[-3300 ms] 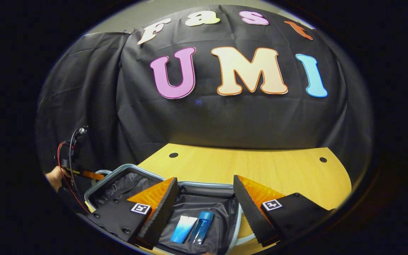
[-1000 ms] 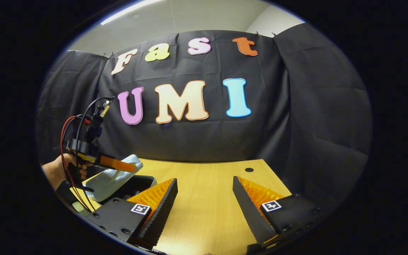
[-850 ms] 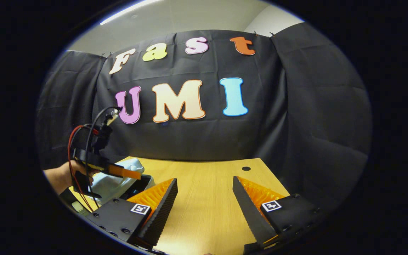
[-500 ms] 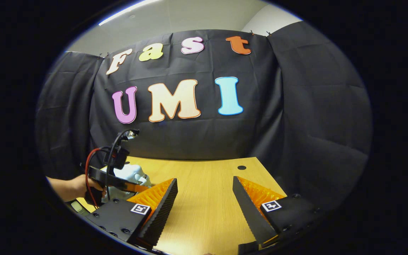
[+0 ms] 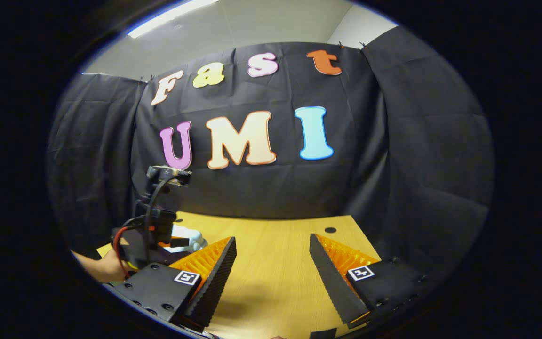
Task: First open the suitcase, pack the skin care products into it, and then close the suitcase.
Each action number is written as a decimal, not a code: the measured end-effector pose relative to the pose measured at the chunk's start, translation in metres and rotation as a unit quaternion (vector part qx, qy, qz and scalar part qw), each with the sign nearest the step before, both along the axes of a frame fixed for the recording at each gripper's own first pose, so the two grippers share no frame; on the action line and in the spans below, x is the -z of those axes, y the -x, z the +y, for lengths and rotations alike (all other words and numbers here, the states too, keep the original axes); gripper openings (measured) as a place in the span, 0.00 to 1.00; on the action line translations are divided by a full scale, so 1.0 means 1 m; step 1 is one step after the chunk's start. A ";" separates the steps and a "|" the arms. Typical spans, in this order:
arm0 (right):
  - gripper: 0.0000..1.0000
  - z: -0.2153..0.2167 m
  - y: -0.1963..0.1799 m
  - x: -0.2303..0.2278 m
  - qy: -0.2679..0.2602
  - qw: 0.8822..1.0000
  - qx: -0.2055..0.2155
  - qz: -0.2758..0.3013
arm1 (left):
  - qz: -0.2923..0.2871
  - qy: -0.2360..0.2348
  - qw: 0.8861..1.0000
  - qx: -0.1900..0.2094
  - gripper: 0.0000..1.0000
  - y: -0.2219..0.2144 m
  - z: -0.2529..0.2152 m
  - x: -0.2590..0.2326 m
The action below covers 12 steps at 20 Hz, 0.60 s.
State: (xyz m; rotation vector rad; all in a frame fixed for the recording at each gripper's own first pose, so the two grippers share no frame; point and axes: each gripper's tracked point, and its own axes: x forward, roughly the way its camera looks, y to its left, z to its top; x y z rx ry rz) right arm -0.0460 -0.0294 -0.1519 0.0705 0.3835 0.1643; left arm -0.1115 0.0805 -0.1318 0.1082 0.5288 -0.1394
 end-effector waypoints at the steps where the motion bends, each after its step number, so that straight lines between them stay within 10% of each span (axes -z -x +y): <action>1: 0.98 0.003 -0.007 -0.014 0.001 1.000 0.001 -0.018 | -0.035 0.003 0.999 -0.017 0.95 0.001 0.009 -0.026; 12: 0.94 0.063 -0.051 -0.114 -0.011 0.988 0.031 -0.148 | -0.227 0.018 0.972 -0.058 0.94 -0.001 0.089 -0.204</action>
